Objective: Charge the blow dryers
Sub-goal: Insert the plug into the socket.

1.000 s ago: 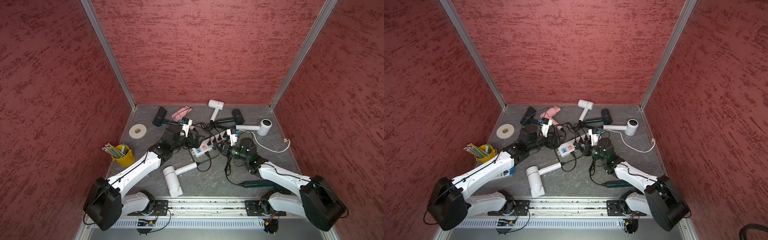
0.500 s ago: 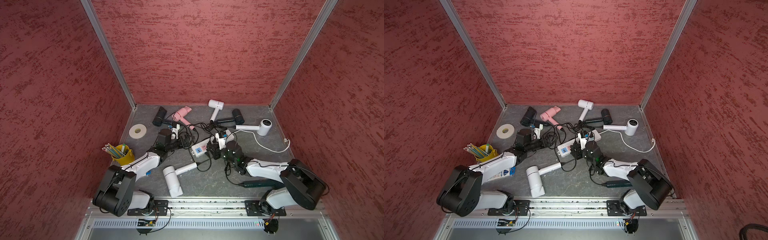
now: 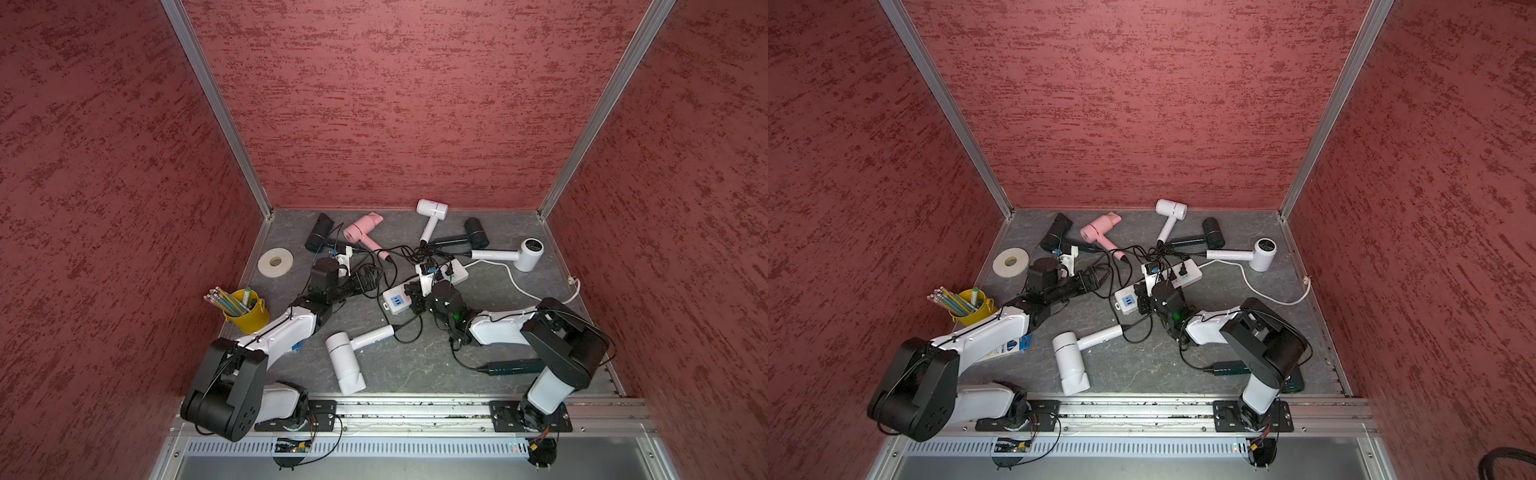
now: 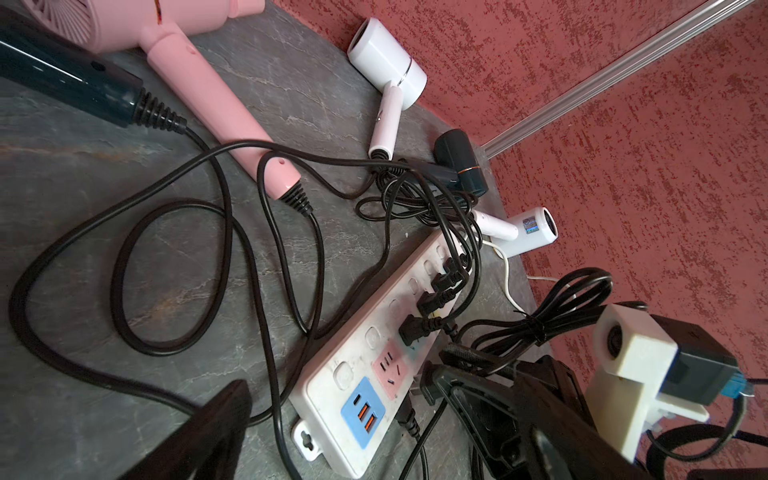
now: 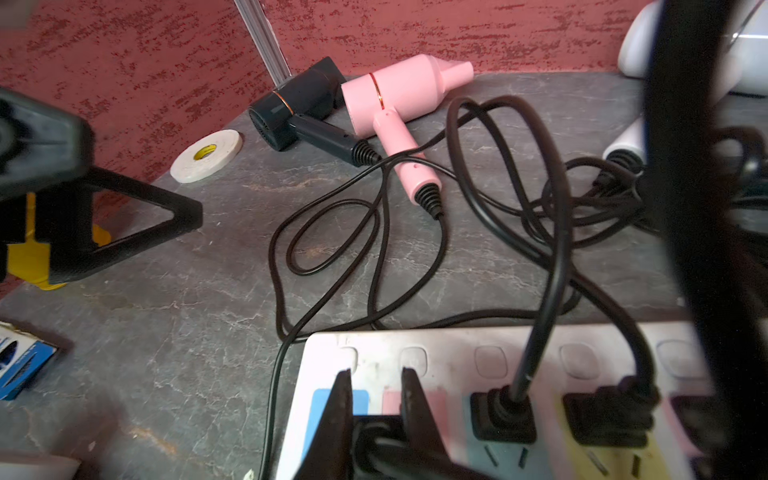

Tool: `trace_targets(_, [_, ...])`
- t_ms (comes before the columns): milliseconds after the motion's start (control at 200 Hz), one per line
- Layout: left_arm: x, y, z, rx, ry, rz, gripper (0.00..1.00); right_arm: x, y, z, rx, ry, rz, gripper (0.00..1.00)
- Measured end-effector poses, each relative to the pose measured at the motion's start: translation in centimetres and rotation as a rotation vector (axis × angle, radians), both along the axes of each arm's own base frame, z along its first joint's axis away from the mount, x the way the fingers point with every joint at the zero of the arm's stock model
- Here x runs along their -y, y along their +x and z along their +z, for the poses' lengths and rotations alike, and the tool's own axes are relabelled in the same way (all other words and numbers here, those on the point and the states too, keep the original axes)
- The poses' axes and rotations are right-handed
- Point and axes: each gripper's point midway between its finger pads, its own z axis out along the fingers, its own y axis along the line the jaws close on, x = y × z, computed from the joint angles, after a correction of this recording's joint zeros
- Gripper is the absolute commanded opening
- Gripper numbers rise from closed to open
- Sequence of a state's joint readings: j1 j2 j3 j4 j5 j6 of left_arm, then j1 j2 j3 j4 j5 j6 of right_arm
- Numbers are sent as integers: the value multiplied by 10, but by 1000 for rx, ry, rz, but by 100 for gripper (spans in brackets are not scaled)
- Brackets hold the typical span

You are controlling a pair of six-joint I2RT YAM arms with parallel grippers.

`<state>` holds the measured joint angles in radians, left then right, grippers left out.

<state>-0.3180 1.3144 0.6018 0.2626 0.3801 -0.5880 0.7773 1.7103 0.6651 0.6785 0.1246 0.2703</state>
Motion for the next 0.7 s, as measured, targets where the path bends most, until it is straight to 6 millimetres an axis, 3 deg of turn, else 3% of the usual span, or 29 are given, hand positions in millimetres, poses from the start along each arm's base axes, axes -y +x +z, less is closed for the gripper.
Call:
trace_targets(441, [0, 0, 0, -1, -2, 1, 100, -6, 9, -21, -2, -71, -2, 0])
trace_targets(701, [0, 0, 0, 4, -4, 1, 100, -8, 11, -23, 12, -95, -28, 0])
